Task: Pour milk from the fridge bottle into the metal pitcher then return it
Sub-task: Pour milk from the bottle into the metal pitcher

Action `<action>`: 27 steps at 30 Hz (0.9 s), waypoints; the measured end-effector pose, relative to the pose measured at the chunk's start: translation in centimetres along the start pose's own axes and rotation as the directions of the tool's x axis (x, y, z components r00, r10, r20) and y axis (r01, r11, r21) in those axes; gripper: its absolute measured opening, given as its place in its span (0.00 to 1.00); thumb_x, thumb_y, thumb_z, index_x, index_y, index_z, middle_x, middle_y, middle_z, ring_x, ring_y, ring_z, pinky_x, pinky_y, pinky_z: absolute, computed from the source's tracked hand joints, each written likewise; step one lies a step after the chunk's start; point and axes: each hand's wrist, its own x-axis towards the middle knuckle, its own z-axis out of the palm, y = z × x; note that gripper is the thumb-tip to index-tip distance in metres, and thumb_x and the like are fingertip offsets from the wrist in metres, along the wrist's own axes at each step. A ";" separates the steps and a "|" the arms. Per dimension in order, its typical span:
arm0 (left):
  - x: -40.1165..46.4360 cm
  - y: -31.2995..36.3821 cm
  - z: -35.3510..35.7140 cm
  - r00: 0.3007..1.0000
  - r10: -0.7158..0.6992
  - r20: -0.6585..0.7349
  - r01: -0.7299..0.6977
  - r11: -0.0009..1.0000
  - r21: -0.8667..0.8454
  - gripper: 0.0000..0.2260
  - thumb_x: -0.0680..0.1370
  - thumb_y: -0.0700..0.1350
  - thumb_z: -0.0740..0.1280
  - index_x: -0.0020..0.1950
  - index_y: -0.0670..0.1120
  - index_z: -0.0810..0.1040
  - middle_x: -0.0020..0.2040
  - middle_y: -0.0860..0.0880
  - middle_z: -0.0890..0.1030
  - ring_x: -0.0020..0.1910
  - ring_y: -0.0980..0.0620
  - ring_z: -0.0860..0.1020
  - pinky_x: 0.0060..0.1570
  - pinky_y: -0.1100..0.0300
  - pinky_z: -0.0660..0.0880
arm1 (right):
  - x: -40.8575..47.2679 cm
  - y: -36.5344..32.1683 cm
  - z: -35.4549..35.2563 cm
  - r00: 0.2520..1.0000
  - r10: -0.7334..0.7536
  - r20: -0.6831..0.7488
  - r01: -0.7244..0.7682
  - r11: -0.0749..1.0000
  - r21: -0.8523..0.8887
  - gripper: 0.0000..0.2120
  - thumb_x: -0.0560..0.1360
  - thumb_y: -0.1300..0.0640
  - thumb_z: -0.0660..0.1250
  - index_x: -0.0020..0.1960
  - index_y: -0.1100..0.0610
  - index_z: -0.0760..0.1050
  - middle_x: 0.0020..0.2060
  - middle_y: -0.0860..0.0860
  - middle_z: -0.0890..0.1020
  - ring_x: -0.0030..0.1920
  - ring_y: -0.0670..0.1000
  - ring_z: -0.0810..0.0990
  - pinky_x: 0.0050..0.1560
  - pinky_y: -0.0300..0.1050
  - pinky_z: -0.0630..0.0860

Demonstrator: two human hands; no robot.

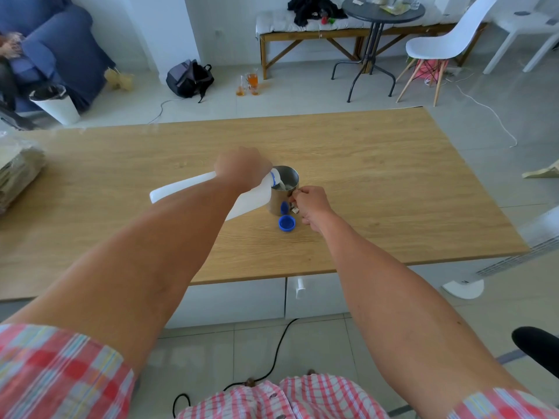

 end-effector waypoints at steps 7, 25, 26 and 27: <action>0.1 0.0 0.1 1.000 0.004 -0.004 -0.004 1.000 -0.011 0.16 0.82 0.52 0.55 0.39 0.45 0.73 0.37 0.46 0.76 0.33 0.47 0.72 0.36 0.55 0.68 | 0.2 0.1 0.1 1.000 0.005 0.000 -0.005 1.000 0.015 0.13 0.81 0.63 0.59 0.52 0.66 0.82 0.40 0.56 0.79 0.27 0.48 0.65 0.20 0.35 0.59; -0.1 0.1 -0.3 1.000 0.003 0.020 -0.003 1.000 -0.007 0.17 0.82 0.53 0.55 0.38 0.46 0.71 0.37 0.46 0.74 0.32 0.48 0.71 0.37 0.54 0.68 | 0.2 0.1 0.0 1.000 -0.001 0.002 0.001 1.000 0.010 0.14 0.82 0.62 0.59 0.55 0.68 0.81 0.40 0.57 0.78 0.27 0.48 0.65 0.19 0.35 0.59; -0.1 0.1 -0.3 1.000 0.001 0.022 -0.001 1.000 -0.004 0.17 0.82 0.53 0.55 0.38 0.46 0.71 0.37 0.46 0.75 0.32 0.48 0.71 0.37 0.54 0.68 | 0.1 0.1 0.0 1.000 -0.002 0.002 0.002 1.000 0.009 0.14 0.82 0.62 0.59 0.55 0.67 0.81 0.40 0.57 0.78 0.27 0.48 0.65 0.19 0.35 0.59; -0.1 0.2 -0.3 1.000 -0.001 0.024 0.002 1.000 -0.003 0.17 0.82 0.52 0.55 0.38 0.45 0.72 0.37 0.46 0.75 0.32 0.48 0.71 0.37 0.54 0.68 | 0.1 0.1 0.0 1.000 -0.003 0.001 0.003 1.000 0.009 0.14 0.82 0.62 0.59 0.55 0.67 0.81 0.41 0.57 0.78 0.27 0.48 0.65 0.19 0.36 0.60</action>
